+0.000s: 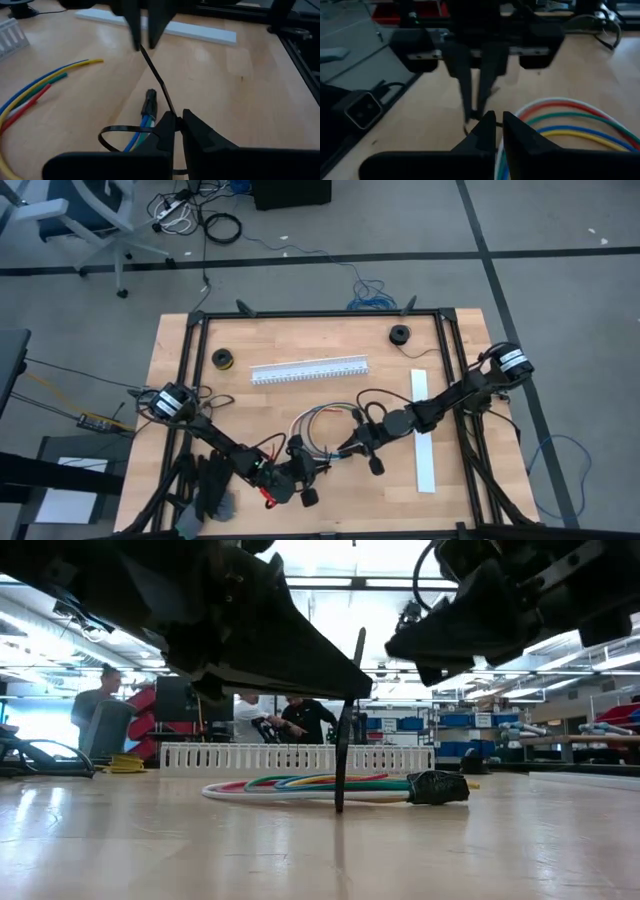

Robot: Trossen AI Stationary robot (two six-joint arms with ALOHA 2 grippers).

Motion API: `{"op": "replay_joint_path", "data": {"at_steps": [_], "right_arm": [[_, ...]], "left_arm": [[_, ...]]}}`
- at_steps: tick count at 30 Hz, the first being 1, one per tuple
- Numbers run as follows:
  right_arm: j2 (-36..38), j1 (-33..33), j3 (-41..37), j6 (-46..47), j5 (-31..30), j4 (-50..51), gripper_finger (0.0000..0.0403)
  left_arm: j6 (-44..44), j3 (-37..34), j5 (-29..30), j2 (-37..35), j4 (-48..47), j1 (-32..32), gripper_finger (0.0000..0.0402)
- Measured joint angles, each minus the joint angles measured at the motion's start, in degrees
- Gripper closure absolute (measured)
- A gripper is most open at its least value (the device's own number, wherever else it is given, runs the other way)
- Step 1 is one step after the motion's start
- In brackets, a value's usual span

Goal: Ziptie cables
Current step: Insert zip tie on the cable wire

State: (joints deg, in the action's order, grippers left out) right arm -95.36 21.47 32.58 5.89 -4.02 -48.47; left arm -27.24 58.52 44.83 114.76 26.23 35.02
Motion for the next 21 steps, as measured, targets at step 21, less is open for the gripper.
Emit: {"op": "replay_joint_path", "data": {"at_steps": [21], "right_arm": [[-4.8, -3.2, 3.0, -2.1, 5.0, -2.4, 0.0343]], "left_arm": [[3.0, 0.0, -0.5, 0.0, 3.6, -2.4, 0.0401]]}}
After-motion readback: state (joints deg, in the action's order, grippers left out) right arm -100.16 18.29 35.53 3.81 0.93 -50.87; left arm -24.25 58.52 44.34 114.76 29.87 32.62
